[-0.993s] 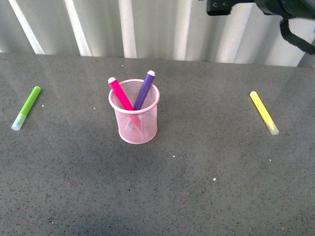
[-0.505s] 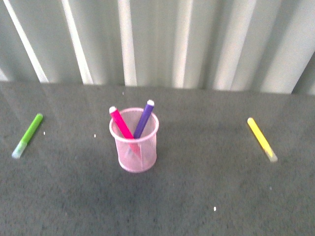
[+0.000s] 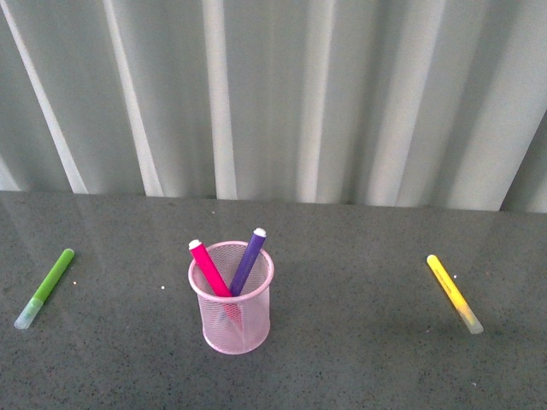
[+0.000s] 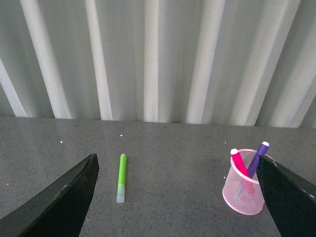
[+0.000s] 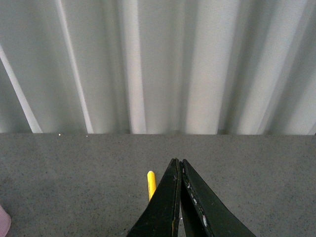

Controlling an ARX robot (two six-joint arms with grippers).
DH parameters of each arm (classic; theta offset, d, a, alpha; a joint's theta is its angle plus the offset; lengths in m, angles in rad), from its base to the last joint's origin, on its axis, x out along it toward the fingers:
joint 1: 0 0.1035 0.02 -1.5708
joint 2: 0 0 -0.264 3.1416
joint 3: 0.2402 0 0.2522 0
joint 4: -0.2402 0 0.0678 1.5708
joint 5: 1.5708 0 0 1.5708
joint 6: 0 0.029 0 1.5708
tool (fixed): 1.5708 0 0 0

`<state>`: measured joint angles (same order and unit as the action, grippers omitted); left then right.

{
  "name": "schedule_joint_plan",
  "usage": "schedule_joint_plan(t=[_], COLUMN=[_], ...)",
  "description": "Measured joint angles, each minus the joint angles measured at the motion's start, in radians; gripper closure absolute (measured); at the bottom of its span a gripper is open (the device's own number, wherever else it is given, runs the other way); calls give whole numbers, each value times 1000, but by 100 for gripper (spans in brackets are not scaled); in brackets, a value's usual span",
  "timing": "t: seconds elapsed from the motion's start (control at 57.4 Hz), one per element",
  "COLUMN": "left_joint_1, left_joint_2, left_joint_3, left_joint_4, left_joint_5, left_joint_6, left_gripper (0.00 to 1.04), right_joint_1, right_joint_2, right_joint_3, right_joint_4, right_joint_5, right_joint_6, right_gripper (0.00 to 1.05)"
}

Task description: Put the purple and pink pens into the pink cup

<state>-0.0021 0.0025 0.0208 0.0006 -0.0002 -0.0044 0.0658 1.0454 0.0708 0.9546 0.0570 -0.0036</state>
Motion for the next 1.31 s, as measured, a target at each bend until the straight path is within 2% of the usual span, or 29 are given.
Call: schedule_joint_plan(t=[0.035,0.157,0.732,1.306], left_joint_1=[0,0,0,0], left_joint_2=[0,0,0,0], left_joint_3=[0,0,0,0], left_joint_4=[0,0,0,0], left_joint_5=[0,0,0,0], left_joint_6=[0,0,0,0], left_gripper=[7,7,7,7], right_joint_1=[-29,-62,-63,-63], right_joint_2=[-35,-136,-594,-819], right_joint_3=[-9,-31,-54,-54], right_joint_4=[-25,-101,-505,-725], right_joint_5=[-46,-52,-55,-55], right_joint_6=[0,0,0,0], right_gripper=[101,101,101,101])
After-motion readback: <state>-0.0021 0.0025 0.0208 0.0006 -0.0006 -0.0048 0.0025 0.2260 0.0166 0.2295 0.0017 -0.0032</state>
